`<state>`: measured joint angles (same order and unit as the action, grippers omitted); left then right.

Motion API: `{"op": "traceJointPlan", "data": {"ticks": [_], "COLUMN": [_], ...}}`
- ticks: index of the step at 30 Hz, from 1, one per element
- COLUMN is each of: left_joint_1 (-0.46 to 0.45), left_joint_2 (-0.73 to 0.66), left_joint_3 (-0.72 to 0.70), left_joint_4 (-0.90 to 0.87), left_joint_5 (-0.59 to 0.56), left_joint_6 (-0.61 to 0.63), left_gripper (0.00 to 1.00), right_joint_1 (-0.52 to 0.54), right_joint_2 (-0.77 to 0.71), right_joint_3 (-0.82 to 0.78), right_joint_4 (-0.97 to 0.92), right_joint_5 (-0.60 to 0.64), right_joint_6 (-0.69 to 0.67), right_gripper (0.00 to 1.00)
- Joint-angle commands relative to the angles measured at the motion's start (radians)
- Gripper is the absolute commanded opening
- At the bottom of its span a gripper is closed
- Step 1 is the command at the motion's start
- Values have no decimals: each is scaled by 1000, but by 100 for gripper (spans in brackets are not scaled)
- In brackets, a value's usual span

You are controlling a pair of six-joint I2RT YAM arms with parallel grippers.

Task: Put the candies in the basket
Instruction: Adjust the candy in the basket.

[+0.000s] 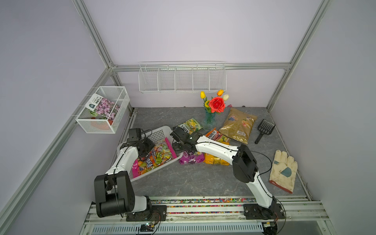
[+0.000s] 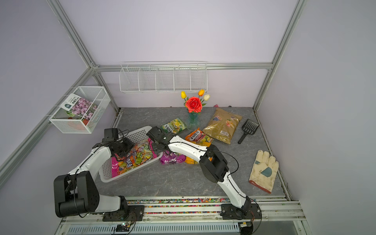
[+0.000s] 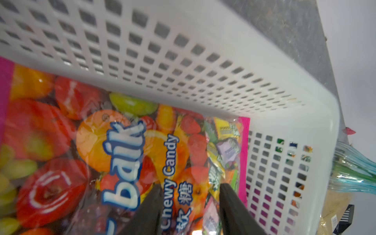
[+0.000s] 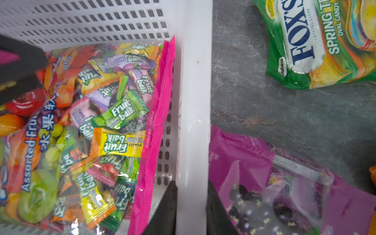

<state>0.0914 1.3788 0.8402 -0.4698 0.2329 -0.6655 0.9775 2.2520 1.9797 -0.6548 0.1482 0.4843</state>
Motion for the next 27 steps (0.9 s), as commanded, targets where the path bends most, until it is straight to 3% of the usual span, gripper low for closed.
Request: {"op": "traceJointPlan", "data": {"ticks": [1, 10, 22, 27], "left_joint_1": [-36, -66, -272, -302], "left_joint_2": [-51, -21, -153, -205], "left_joint_3": [-43, -130, -216, -253], "left_joint_4": [1, 26, 53, 89], "left_joint_5": [2, -9, -278, -304], "left_joint_6": [-5, 0, -15, -1], "left_gripper": [49, 51, 51, 51], "right_joint_1": [5, 5, -41, -83], "right_joint_2": [-57, -149, -404, -565], "right_joint_3": [-27, -116, -345, -502], "right_joint_4": [-93, -130, -102, -42], "right_joint_5": [-10, 31, 97, 105], "right_joint_6": [-80, -131, -177, -183], "right_gripper": [23, 31, 42, 48]}}
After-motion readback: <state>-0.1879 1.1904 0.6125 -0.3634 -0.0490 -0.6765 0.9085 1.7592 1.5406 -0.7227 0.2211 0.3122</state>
